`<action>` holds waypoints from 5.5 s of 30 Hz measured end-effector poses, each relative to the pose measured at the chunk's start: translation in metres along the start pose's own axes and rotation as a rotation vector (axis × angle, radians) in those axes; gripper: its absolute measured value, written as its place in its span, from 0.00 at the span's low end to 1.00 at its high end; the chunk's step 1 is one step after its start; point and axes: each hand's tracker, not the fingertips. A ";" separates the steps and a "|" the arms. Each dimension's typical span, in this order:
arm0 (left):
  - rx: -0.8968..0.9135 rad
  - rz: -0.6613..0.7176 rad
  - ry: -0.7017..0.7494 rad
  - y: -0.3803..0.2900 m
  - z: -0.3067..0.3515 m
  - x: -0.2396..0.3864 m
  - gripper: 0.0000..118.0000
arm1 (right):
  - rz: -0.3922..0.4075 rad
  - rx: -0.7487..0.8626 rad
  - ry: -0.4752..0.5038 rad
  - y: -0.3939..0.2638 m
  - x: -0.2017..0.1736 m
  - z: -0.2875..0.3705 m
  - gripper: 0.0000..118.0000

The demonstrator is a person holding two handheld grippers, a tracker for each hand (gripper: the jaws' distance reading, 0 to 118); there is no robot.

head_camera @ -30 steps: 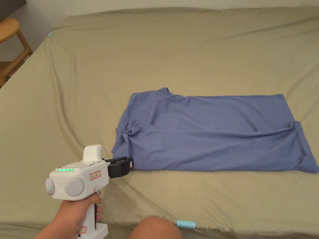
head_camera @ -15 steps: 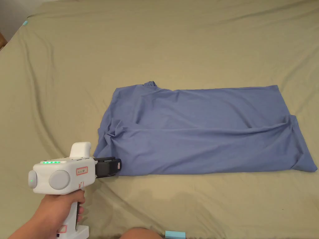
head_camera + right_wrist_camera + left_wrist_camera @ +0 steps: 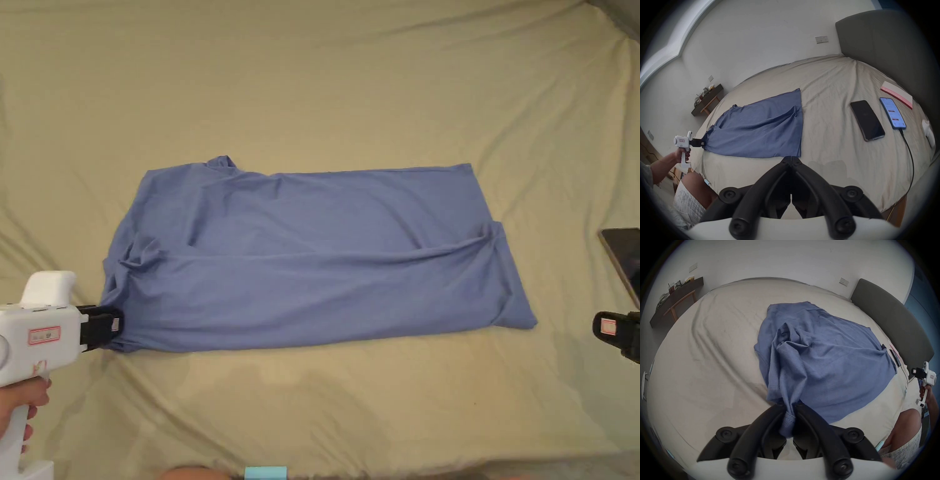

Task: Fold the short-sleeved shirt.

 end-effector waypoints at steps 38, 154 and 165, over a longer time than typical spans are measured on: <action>0.024 0.100 -0.137 0.006 0.026 0.017 0.03 | 0.293 -0.247 -0.012 0.012 -0.034 -0.139 0.14; 0.072 0.066 -0.208 0.064 0.028 0.014 0.00 | 0.408 -0.277 -0.025 0.115 0.034 -0.231 0.68; 0.075 0.054 -0.209 0.082 0.016 0.009 0.00 | 0.553 -0.254 -0.034 0.102 0.015 -0.220 0.15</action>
